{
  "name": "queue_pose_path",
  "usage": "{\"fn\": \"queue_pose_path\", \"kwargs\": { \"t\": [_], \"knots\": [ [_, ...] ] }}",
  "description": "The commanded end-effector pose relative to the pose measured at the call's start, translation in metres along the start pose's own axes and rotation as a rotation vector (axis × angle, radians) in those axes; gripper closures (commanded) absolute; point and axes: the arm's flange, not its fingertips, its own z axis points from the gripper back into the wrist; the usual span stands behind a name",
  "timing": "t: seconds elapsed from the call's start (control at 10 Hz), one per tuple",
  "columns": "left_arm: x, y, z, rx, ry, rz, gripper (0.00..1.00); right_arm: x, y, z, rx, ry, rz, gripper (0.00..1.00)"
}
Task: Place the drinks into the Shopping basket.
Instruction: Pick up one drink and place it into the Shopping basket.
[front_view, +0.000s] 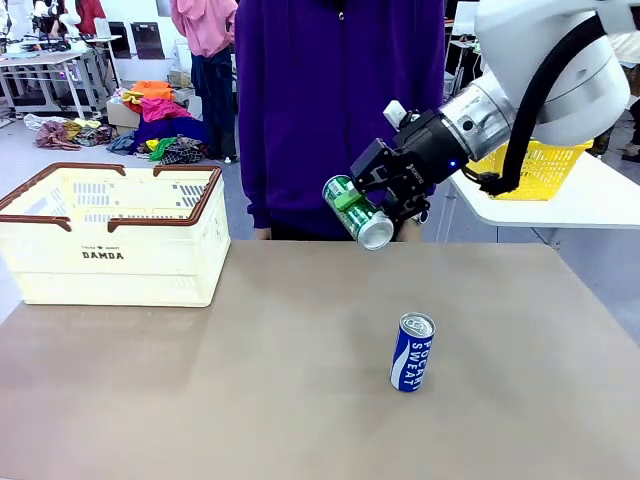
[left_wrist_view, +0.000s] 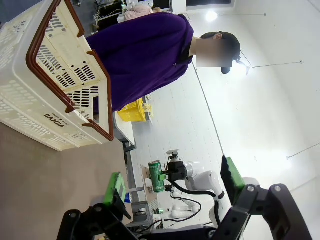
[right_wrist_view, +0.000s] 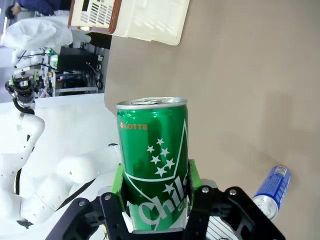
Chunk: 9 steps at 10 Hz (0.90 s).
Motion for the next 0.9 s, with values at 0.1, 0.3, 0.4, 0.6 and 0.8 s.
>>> {"fn": "queue_pose_path", "kwargs": {
  "t": [0.1,0.3,0.4,0.6,0.8],
  "knots": [
    [0.0,-0.001,0.002,-0.014,0.003,-0.009,0.0,0.0,0.0,0.0,0.0,0.0,0.0,1.0],
    [0.0,-0.001,0.002,-0.014,0.003,-0.009,0.0,0.001,0.04,-0.052,-0.188,-0.01,-0.037,1.0],
    [0.0,-0.001,0.002,-0.014,0.003,-0.009,0.0,0.003,0.046,-0.085,-0.271,0.023,-0.052,1.0],
    [0.0,-0.001,0.002,-0.014,0.003,-0.009,0.0,0.005,0.04,-0.145,-0.448,0.035,-0.08,1.0],
    [0.0,-0.001,0.002,-0.014,0.003,-0.009,0.0,0.003,0.022,-0.197,-0.529,0.018,-0.087,1.0]
  ]
}}
